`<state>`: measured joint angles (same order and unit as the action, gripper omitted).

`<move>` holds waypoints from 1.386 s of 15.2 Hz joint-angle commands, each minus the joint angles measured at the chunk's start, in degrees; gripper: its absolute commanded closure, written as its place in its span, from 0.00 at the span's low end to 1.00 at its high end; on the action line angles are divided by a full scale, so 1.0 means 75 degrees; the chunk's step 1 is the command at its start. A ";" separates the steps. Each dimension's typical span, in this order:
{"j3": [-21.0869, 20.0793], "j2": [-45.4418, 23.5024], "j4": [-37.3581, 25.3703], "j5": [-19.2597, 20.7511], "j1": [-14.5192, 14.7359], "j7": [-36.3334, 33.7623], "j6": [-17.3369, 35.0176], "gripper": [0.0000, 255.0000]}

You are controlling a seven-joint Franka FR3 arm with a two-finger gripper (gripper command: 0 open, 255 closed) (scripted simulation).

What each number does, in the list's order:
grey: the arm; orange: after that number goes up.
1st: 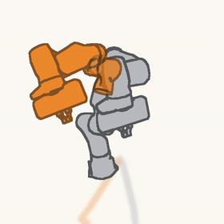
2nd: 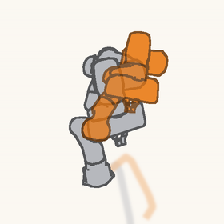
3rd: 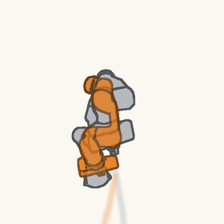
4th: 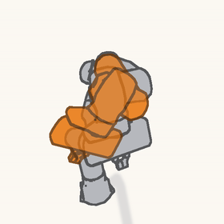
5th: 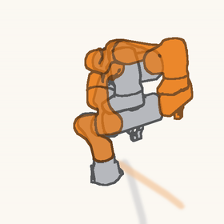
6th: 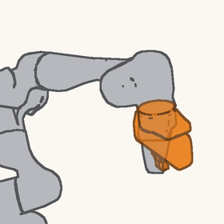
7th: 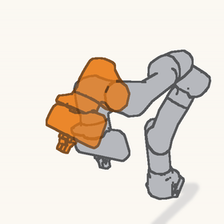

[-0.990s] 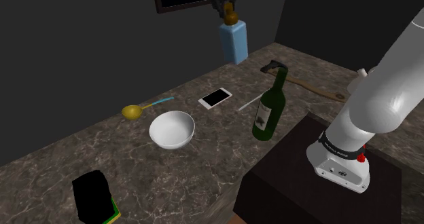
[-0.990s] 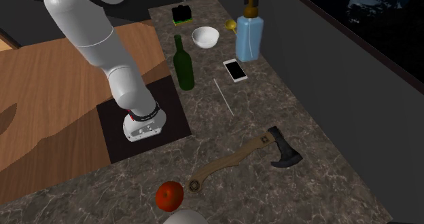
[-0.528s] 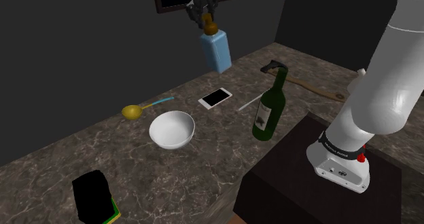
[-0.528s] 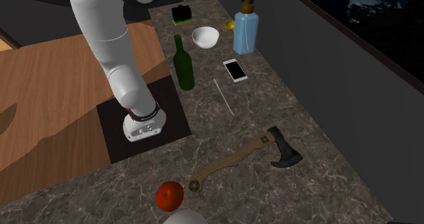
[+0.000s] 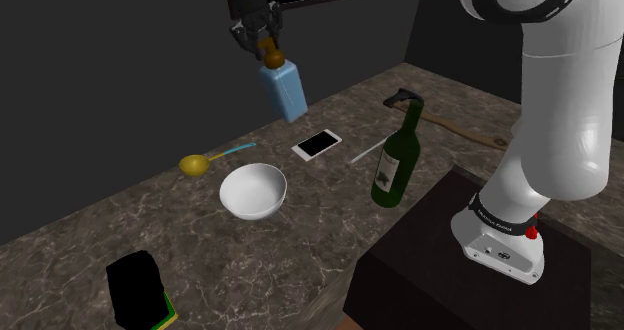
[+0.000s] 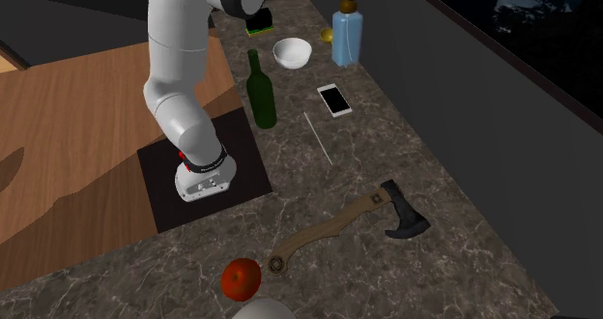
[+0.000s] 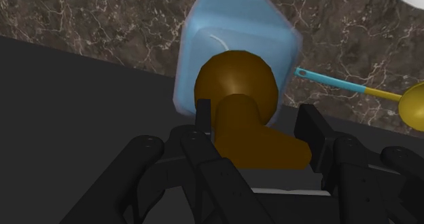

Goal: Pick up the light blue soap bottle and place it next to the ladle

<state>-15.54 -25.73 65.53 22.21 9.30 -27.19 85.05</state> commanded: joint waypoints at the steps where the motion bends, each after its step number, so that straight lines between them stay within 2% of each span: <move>1: 0.0005 -0.0635 -0.0875 0.0143 0.0276 -0.0101 -0.0282 1.00; 10: -0.0013 -0.0362 0.0486 0.0078 0.0080 -0.0385 0.0762 1.00; 21: 0.0002 -0.0349 0.1625 0.0121 -0.0048 -0.0693 0.1839 1.00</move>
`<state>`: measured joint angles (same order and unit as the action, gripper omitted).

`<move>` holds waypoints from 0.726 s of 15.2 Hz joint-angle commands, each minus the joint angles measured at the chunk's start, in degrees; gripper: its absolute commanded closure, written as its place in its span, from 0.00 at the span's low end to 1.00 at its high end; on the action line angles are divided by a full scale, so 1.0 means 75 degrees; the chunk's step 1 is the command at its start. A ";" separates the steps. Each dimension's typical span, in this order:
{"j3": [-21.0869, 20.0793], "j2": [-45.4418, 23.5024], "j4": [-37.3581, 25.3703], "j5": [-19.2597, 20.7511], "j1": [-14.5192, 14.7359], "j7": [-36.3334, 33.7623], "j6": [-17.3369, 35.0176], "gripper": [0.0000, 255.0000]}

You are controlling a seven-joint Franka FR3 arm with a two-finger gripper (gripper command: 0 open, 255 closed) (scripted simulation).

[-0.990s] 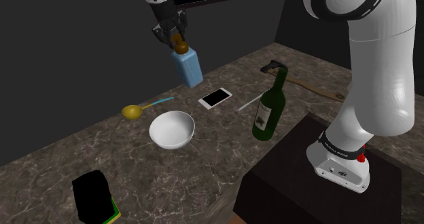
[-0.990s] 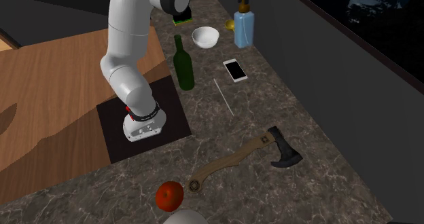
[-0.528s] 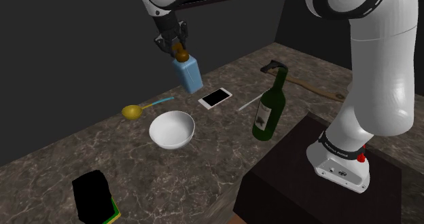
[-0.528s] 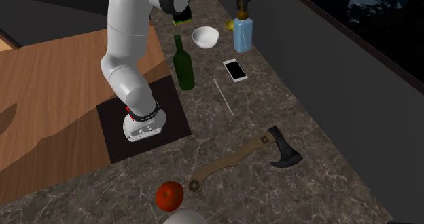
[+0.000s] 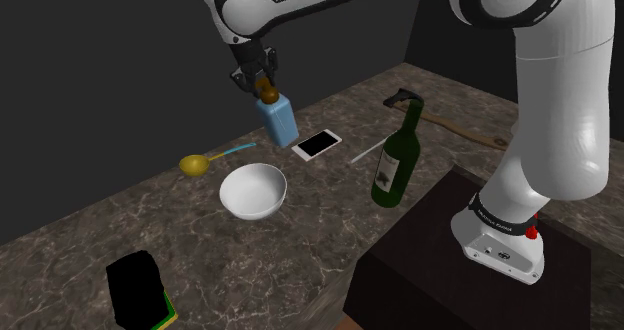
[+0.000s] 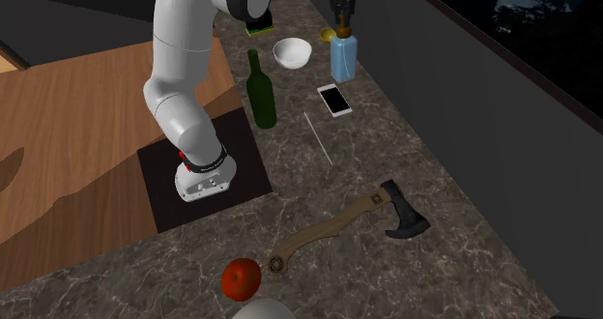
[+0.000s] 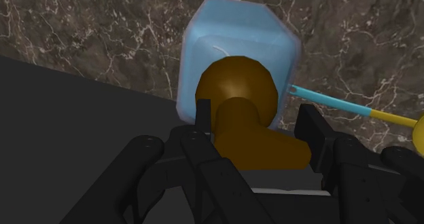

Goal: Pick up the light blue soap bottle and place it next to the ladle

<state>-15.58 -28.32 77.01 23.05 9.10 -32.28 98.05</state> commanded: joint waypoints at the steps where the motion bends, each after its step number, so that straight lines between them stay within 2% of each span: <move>1: 0.0012 -0.0021 0.0214 0.0021 -0.0032 -0.0053 0.0236 1.00; 9: 0.0012 -0.0020 0.0214 0.0021 -0.0031 -0.0053 0.0236 1.00; 10: 0.0012 -0.0019 0.0217 0.0021 -0.0032 -0.0054 0.0237 0.00; 11: 0.0012 -0.0019 0.0217 0.0021 -0.0031 -0.0054 0.0237 0.00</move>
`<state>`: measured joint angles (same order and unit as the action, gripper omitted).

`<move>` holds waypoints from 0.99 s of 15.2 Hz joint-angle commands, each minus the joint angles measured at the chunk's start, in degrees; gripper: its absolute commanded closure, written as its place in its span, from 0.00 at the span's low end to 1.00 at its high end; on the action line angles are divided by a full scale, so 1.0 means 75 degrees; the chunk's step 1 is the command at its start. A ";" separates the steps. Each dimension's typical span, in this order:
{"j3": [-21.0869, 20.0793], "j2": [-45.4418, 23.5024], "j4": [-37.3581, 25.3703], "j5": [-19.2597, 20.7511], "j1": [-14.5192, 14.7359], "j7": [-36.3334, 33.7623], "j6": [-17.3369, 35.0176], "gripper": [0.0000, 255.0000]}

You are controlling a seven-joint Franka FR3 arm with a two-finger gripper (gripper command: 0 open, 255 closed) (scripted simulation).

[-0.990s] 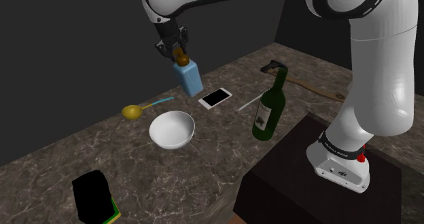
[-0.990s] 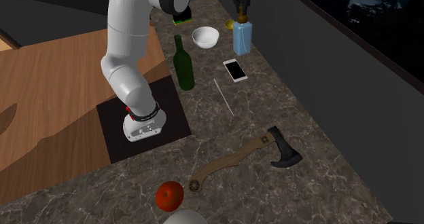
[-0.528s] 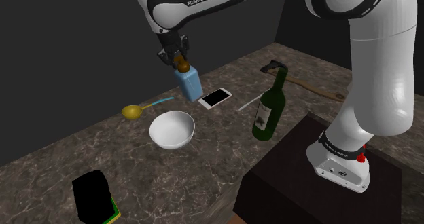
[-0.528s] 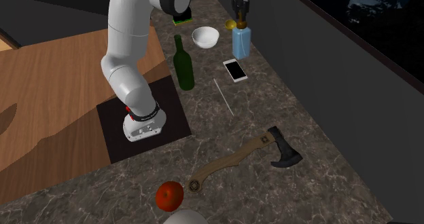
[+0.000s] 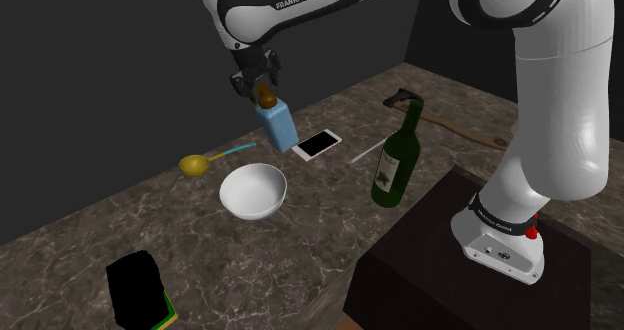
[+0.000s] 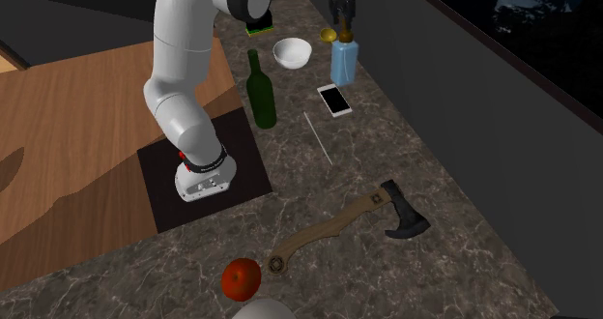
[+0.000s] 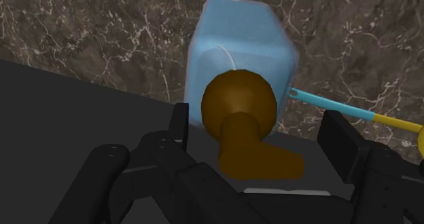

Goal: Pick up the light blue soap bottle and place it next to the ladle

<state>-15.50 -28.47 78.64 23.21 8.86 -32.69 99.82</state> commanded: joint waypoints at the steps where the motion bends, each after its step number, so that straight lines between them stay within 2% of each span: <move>1: 0.0000 0.0001 0.0000 0.0000 0.0000 0.0000 0.0000 0.00; 4: 0.0000 0.0000 -0.0003 0.0000 0.0000 0.0001 -0.0001 0.00; 8: -0.0047 -0.0107 -0.1097 -0.0025 0.0251 0.0119 -0.0993 0.00; 15: -0.0047 -0.0108 -0.1097 -0.0025 0.0250 0.0119 -0.0993 0.00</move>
<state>-15.85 -29.28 70.42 23.02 10.74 -31.79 92.40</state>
